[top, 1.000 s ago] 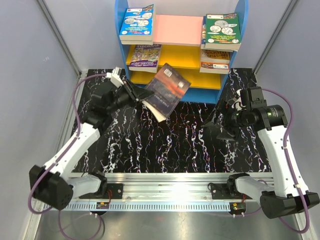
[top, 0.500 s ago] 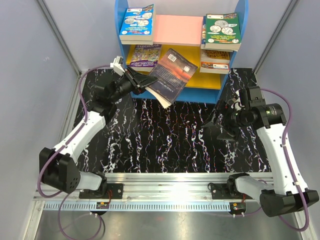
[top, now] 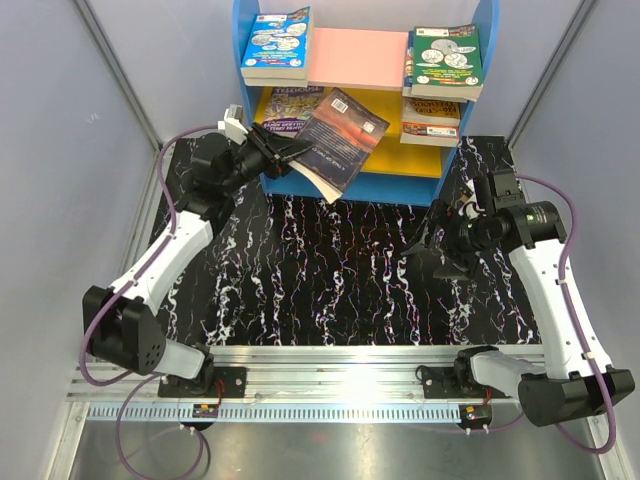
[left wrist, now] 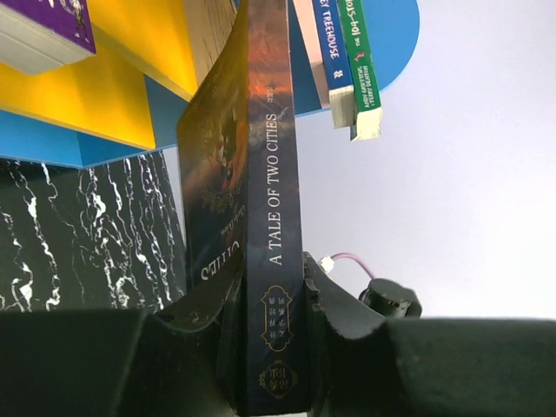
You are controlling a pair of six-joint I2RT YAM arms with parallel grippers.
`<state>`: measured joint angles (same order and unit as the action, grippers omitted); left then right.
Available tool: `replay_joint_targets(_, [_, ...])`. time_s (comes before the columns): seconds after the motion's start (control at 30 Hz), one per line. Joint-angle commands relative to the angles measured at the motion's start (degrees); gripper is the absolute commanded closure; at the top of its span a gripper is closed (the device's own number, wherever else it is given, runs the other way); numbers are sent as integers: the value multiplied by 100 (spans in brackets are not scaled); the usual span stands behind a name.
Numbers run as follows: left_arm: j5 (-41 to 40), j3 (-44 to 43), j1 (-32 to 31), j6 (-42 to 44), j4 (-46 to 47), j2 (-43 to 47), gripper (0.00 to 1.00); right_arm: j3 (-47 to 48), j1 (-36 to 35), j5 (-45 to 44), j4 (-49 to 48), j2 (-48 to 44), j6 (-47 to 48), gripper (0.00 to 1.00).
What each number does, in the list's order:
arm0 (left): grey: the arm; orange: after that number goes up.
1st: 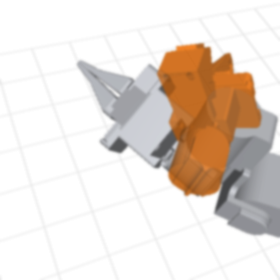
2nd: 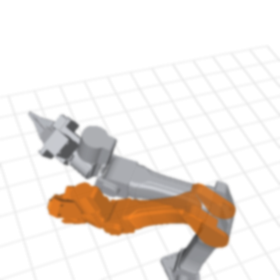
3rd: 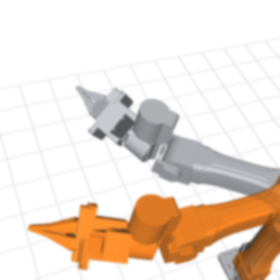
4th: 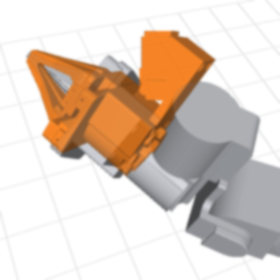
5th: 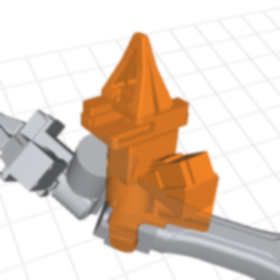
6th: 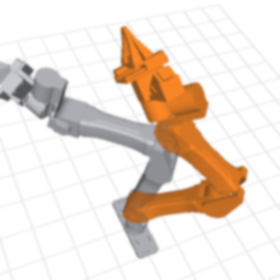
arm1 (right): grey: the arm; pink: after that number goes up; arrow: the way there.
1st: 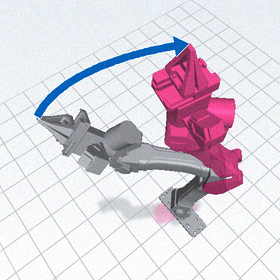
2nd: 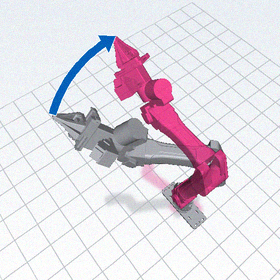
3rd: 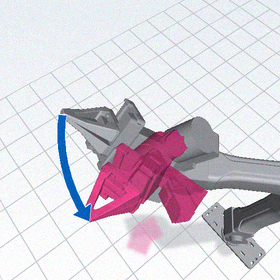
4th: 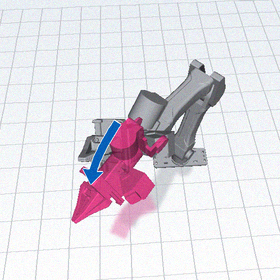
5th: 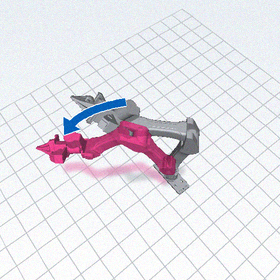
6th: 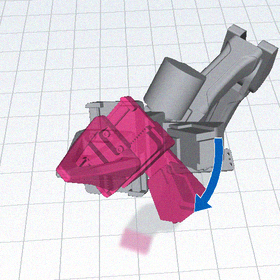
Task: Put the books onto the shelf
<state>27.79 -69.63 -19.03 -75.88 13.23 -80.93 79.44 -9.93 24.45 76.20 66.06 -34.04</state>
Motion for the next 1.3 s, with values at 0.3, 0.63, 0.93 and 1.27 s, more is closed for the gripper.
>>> replay_joint_targets(0.3, [-916, -579, 57, -542, 865, -705, 100, 54, 44, -116, -44, 179, 346, 0])
replay_joint_targets(0.63, [-643, -842, 39, -806, 1102, -1268, 100, 72, 53, -89, -27, 241, 442, 0])
replay_joint_targets(0.93, [-916, -1061, 127, -858, 1497, -1426, 100, 37, 62, -89, -36, 258, 451, 0])
replay_joint_targets(1.27, [-1038, -1484, 373, -1026, 1841, -1672, 100, 10, 79, -142, -53, 284, 442, 0])
